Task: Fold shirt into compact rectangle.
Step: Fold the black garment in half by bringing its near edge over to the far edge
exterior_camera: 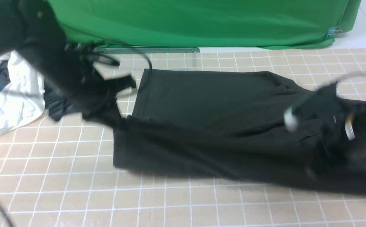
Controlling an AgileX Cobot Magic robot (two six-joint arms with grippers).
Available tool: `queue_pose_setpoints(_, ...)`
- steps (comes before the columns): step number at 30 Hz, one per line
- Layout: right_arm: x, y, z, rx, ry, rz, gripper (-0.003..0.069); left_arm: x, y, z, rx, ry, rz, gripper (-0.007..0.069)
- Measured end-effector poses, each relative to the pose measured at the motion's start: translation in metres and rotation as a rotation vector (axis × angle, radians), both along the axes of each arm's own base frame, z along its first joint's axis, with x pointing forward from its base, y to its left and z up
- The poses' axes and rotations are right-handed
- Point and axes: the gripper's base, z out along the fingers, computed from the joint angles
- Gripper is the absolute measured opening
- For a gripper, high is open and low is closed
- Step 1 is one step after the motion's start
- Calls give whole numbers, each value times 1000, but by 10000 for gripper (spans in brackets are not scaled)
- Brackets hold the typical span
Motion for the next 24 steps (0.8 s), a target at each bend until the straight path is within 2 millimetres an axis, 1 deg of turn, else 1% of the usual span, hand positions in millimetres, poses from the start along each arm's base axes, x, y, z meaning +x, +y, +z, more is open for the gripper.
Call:
queue_pose_setpoints(1, 14, -2, 0, 9, -22, -15, 80, 10, -2, -2, -11, -4, 0, 29)
queue_pose_setpoints(2, 23, -5, -1, 15, -35, -31, 80, 19, -4, -5, -20, -10, 2, 29)
queue_pose_setpoints(4, 51, -8, -2, 19, -70, -41, 80, 46, -11, -11, -44, -37, 1, 29)
queue_pose_setpoints(5, 59, -9, -2, 19, -78, -46, 80, 56, -13, -13, -51, -48, 2, 29)
queue_pose_setpoints(6, 66, -10, -2, 18, -84, -47, 80, 61, -13, -14, -54, -55, 4, 29)
queue_pose_setpoints(7, 82, -10, -4, 15, -96, -46, 80, 77, -15, -19, -63, -69, 9, 29)
queue_pose_setpoints(8, 93, -10, -6, 17, -108, -50, 80, 89, -15, -19, -68, -90, 12, 29)
queue_pose_setpoints(9, 100, -10, -7, 20, -117, -52, 80, 95, -14, -16, -73, -109, 16, 29)
queue_pose_setpoints(10, 112, -11, -10, 26, -135, -57, 80, 110, -13, -16, -79, -129, 21, 29)
queue_pose_setpoints(12, 134, -11, -18, 35, -165, -64, 80, 129, -9, -21, -87, -143, 35, 29)
queue_pose_setpoints(14, 151, -12, -25, 43, -187, -69, 80, 143, -6, -29, -94, -153, 51, 29)
queue_pose_setpoints(15, 158, -11, -30, 46, -197, -69, 80, 152, -5, -36, -96, -156, 59, 29)
queue_pose_setpoints(18, 176, -12, -42, 54, -218, -74, 80, 166, -4, -51, -101, -163, 71, 29)
queue_pose_setpoints(19, 179, -12, -42, 59, -233, -72, 80, 168, -5, -55, -102, -166, 73, 29)
queue_pose_setpoints(20, 184, -13, -47, 63, -241, -73, 80, 174, -5, -63, -103, -173, 78, 29)
queue_pose_setpoints(22, 190, -12, -52, 71, -260, -69, 80, 179, -6, -74, -105, -185, 90, 29)
queue_pose_setpoints(24, 193, -11, -55, 84, -284, -66, 87, 183, -5, -81, -107, -204, 104, 32)
